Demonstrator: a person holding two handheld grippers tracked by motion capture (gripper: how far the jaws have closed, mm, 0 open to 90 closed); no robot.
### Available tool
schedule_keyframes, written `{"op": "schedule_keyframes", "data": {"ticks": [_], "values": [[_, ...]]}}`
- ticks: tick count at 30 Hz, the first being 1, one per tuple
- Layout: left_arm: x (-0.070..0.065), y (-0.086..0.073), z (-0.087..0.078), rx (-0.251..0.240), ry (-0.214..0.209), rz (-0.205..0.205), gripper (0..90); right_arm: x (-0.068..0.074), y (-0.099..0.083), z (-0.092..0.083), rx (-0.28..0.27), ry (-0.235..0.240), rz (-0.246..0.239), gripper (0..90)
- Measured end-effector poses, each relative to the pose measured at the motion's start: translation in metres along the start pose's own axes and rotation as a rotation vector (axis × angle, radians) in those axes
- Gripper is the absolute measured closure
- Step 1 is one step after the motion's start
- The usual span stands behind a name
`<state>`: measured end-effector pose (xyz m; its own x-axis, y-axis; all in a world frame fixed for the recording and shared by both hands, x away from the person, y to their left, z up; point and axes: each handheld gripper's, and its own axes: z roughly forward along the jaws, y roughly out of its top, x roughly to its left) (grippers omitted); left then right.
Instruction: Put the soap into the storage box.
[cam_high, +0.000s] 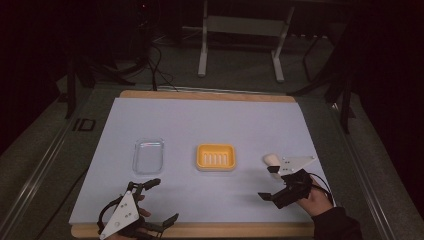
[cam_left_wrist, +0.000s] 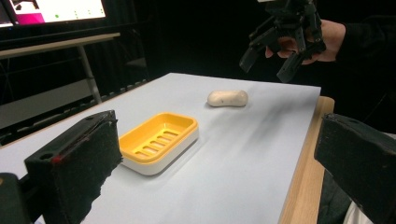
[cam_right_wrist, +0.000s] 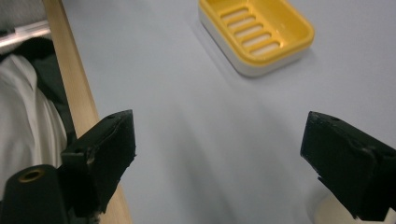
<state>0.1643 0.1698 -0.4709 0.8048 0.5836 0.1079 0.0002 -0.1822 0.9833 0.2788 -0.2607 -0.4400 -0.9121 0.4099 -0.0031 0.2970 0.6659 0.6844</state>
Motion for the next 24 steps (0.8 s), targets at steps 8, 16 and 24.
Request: {"op": "schedule_keyframes", "data": {"ticks": [8, 16, 24], "values": [[0.000, 0.000, 0.000, -0.001, -0.001, -0.002, 0.6, -0.001, 0.006, 0.003, 0.116, 0.030, -0.010, 10.4], [0.000, 0.000, 0.000, 0.001, -0.006, -0.005, 0.6, -0.002, 0.011, 0.007, 0.229, 0.057, -0.004, 10.4], [0.000, 0.000, 0.001, 0.006, -0.008, -0.005, 0.6, -0.001, 0.013, 0.014, 0.327, 0.073, 0.008, 10.4]]}}
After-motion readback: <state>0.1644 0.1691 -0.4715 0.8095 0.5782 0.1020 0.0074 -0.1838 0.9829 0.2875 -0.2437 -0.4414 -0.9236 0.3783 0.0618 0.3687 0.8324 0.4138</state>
